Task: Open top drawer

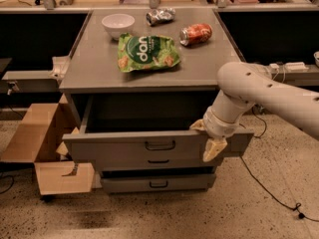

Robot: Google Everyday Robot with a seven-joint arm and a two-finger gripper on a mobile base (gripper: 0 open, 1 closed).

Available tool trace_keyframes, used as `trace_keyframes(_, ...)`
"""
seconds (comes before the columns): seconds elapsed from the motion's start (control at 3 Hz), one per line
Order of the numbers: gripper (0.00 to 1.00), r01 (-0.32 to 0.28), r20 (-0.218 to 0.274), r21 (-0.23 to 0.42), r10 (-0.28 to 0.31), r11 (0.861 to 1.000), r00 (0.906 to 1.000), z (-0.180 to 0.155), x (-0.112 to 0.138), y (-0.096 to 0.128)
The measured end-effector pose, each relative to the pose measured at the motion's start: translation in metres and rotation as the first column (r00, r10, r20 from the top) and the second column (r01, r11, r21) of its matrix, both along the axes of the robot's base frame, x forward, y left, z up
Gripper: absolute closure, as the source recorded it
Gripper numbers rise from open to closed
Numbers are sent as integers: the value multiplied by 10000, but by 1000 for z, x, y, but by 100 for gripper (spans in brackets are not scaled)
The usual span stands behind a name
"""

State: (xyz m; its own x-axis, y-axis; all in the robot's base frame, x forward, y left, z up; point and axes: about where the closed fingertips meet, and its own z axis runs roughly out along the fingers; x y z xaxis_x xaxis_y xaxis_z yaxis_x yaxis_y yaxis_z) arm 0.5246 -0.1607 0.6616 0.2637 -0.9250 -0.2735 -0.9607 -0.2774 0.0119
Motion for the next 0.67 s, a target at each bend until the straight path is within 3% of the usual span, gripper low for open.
trace_keyframes(0.67, 93, 54, -275, 434, -42, 9990, 9996, 0, -27, 1)
